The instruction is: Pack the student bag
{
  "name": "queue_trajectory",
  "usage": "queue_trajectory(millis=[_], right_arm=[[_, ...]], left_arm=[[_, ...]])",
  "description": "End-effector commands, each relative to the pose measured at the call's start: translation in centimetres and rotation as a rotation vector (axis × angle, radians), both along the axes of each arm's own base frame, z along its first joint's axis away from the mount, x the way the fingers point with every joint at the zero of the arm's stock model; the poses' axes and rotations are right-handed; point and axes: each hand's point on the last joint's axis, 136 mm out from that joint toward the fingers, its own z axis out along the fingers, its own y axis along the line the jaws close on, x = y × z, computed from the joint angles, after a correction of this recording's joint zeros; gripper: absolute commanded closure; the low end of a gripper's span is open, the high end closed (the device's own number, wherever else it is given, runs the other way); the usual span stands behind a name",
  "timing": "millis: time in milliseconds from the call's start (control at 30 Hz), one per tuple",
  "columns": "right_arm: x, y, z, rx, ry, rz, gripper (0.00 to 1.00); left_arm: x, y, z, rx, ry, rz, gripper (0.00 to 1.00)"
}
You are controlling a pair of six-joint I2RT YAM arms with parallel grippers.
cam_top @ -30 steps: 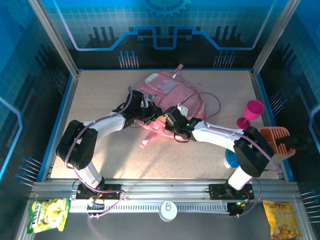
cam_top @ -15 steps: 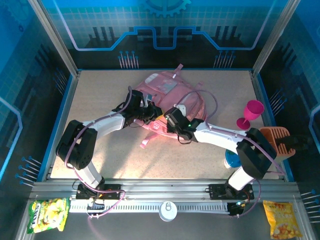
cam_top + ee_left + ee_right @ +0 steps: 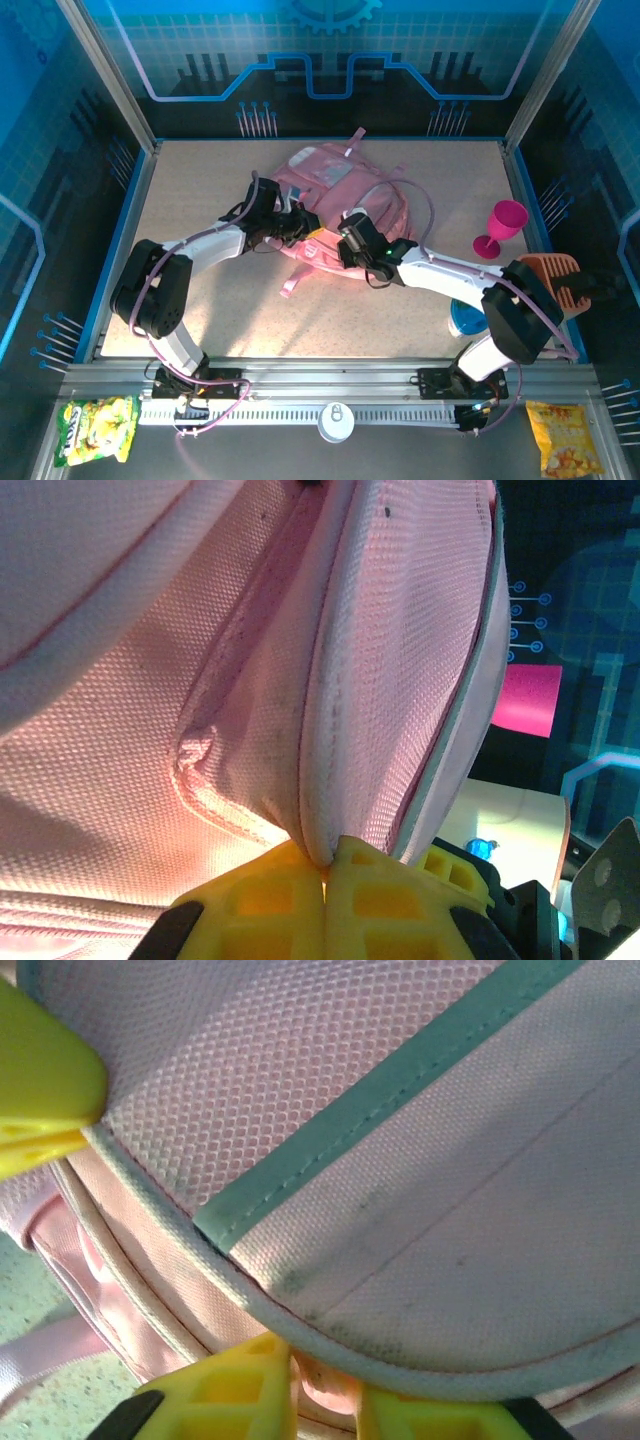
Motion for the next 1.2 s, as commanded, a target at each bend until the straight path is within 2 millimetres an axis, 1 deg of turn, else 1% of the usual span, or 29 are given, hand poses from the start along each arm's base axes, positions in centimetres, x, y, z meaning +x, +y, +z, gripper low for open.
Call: queue_trajectory(millis=[0, 100, 200, 300, 467, 567, 767, 933, 1000, 1167], right_arm=[[1.3, -0.5, 0.1, -0.046, -0.009, 0.016, 0.74], [1.4, -0.4, -0.1, -0.049, -0.003, 0.014, 0.73], [1.4, -0.7, 0.0, -0.056, -0.006, 0.010, 0.76], [1.2, -1.3, 0.1, -0.082, -0.016, 0.016, 0.77], [0.8, -2.6, -0.1, -0.141, -0.031, 0.023, 0.70], [0.9, -3.2, -0.1, -0.179, -0.039, 0.019, 0.70], [1.2, -3.4, 0.5, -0.196, -0.060, 0.023, 0.78], [1.3, -3.8, 0.6, -0.161, -0.057, 0.024, 0.92], [1.4, -3.9, 0.7, -0.144, -0.058, 0.030, 0.96], [1.5, -3.4, 1.0, -0.118, -0.061, 0.062, 0.99]], left_arm=[[0.9, 1.1, 0.5, 0.011, -0.020, 0.017, 1.00], [0.9, 1.1, 0.6, 0.008, -0.018, 0.016, 1.00], [1.0, 1.1, 0.6, 0.011, -0.020, 0.017, 1.00], [1.2, 1.3, 0.7, 0.017, -0.025, 0.021, 1.00], [1.4, 1.4, 0.6, 0.017, -0.025, 0.027, 1.00], [1.5, 1.3, 0.7, 0.015, -0.025, 0.023, 1.00], [1.5, 1.4, 0.8, 0.016, -0.028, 0.022, 1.00], [1.6, 1.7, 0.8, 0.018, -0.028, 0.029, 1.00], [1.6, 1.8, 0.9, 0.017, -0.029, 0.032, 1.00], [1.7, 1.9, 1.2, 0.018, -0.035, 0.038, 1.00]])
